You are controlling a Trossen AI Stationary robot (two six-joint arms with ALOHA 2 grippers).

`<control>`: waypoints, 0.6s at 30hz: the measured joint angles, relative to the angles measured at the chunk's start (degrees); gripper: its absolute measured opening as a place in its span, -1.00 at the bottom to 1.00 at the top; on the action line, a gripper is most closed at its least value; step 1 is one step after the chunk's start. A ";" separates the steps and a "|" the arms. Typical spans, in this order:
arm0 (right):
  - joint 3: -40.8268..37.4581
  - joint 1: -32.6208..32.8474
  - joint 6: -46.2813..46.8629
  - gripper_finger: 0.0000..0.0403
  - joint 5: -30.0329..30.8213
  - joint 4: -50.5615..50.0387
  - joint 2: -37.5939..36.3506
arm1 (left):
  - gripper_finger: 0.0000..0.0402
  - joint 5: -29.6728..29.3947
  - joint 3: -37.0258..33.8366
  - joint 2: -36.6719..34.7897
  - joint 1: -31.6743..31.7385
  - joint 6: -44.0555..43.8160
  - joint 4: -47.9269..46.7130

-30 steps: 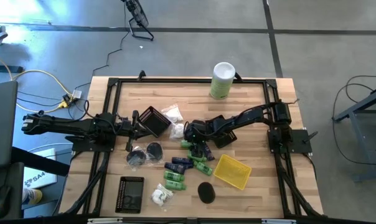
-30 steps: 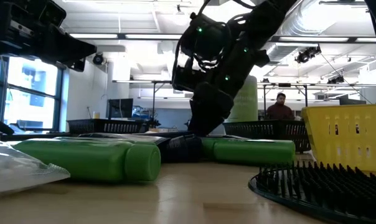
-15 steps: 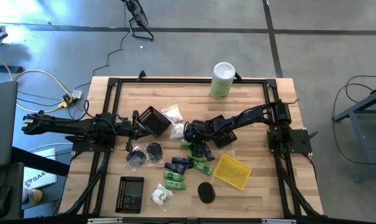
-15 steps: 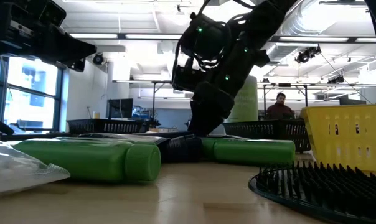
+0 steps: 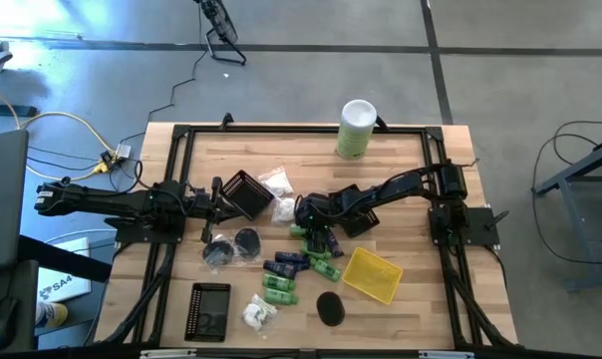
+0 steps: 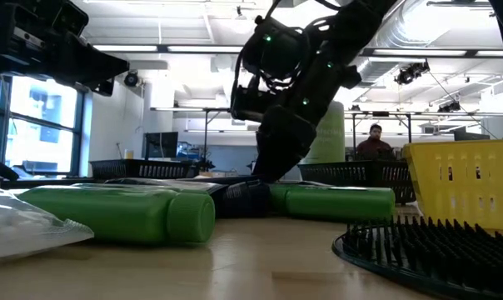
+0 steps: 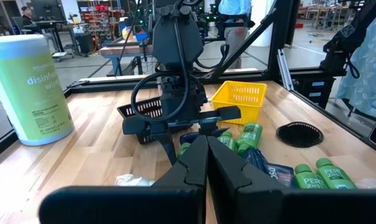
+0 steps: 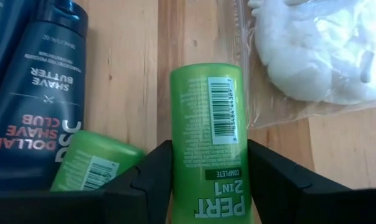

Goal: Pick & Place Travel size toiletries
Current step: Put the shampoo bottle into the top right black bin

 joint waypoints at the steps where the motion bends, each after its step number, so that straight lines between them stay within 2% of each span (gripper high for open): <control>1: 0.00 0.00 0.00 -0.16 -0.02 -0.18 -0.31 | -1.00 0.00 0.00 0.02 0.00 0.00 0.00; 9: -0.02 -0.14 -0.02 -0.17 0.69 -1.13 -6.62 | -1.00 0.02 0.00 0.02 0.00 0.00 -0.24; 18: 0.00 -0.22 0.17 -0.16 5.45 -4.15 -16.20 | -1.00 0.02 0.00 0.00 0.02 -0.02 -0.22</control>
